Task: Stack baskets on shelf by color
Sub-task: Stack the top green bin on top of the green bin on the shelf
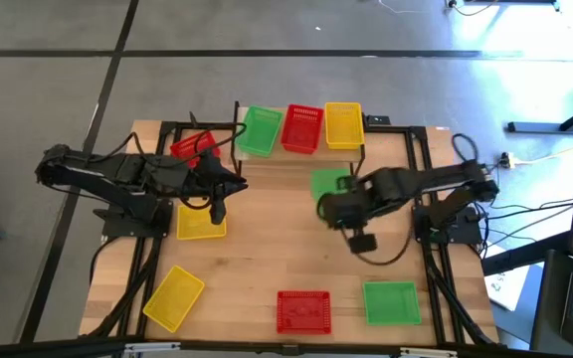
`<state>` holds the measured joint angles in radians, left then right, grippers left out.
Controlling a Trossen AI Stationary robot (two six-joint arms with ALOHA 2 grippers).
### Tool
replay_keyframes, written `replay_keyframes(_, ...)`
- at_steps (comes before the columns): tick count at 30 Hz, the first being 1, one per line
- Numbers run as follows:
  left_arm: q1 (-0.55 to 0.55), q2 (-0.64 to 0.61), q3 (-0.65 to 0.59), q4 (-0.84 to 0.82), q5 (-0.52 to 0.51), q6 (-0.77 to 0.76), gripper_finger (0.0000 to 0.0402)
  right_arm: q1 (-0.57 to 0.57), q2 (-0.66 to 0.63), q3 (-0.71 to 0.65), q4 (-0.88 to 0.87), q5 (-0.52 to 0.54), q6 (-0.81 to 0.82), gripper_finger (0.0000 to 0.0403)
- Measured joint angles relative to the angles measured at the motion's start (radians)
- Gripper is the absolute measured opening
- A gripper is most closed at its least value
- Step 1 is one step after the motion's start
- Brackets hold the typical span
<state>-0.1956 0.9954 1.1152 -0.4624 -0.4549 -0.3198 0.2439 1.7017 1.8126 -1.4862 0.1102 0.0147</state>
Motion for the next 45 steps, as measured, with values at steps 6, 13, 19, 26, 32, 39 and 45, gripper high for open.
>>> replay_keyframes(6, 0.000, 0.000, 0.000, 0.000, 0.000, 0.016, 0.0060, -0.005, 0.129, 0.000, 0.116, -0.015, -0.135, 0.0000)
replay_keyframes(13, -0.004, 0.000, 0.000, 0.000, 0.021, 0.016, 0.0060, -0.019, 0.270, 0.000, 0.291, -0.059, -0.220, 0.0000)
replay_keyframes(19, -0.004, 0.000, 0.000, 0.000, 0.080, 0.016, 0.0060, -0.019, 0.374, 0.000, 0.354, -0.060, -0.237, 0.0000)
replay_keyframes(26, -0.004, 0.000, 0.000, 0.000, 0.082, 0.016, 0.0060, -0.019, 0.465, -0.001, 0.362, 0.006, -0.273, 0.0000)
replay_keyframes(32, -0.004, 0.000, 0.000, 0.000, 0.082, 0.016, 0.0060, -0.034, 0.499, -0.001, 0.365, -0.039, -0.265, 0.0025)
replay_keyframes(39, -0.004, 0.000, 0.000, -0.004, 0.082, 0.015, 0.0060, -0.048, 0.499, -0.001, 0.409, -0.059, -0.308, 0.0071)
replay_keyframes(45, -0.004, -0.001, 0.000, -0.081, 0.083, 0.007, 0.0060, -0.048, 0.498, 0.036, 0.347, -0.059, -0.307, 0.0086)
